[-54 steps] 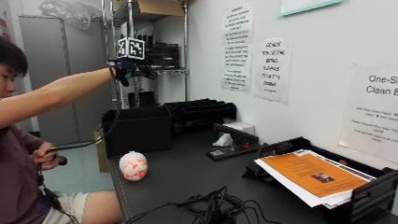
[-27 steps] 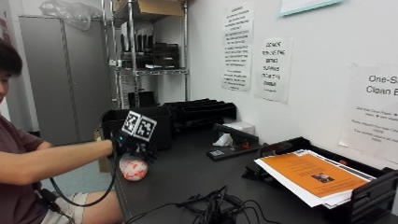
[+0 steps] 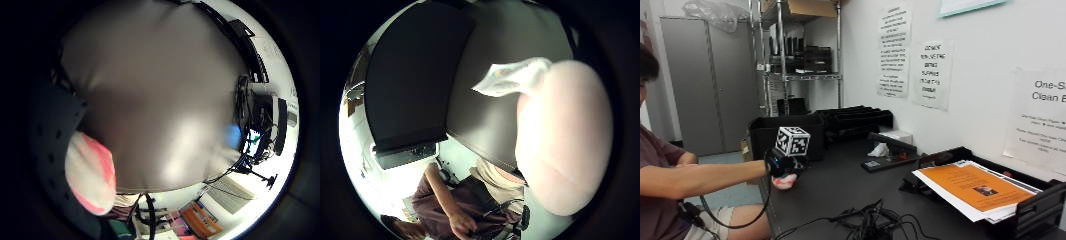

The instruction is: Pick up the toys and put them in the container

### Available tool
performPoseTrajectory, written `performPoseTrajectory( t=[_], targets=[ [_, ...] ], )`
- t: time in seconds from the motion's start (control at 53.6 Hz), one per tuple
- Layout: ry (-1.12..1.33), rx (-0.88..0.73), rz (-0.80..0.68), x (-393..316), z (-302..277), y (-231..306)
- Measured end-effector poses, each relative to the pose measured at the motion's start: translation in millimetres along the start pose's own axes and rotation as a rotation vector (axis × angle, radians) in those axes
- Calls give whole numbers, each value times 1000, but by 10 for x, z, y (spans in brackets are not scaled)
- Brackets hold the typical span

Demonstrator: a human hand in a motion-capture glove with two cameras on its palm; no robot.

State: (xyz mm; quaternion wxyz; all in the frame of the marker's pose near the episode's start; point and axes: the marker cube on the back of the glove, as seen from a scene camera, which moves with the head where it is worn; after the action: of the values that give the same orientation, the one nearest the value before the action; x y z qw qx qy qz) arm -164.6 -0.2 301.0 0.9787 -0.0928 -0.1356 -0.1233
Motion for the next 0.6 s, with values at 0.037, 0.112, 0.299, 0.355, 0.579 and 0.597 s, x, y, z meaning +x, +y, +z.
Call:
performPoseTrajectory(
  t=[0.037, 0.112, 0.299, 0.355, 0.579, 0.597],
  targets=[
    [11, -7, -5, -9, -143, -33],
    [13, 29, 0, -19, -560, -76],
    [34, 165, 27, -148, -1914, -62],
    [74, 204, 24, -265, -2267, -62],
    [210, 270, -49, -1191, -3102, -173],
    [214, 270, -60, -1294, -3123, -197]
  ],
)
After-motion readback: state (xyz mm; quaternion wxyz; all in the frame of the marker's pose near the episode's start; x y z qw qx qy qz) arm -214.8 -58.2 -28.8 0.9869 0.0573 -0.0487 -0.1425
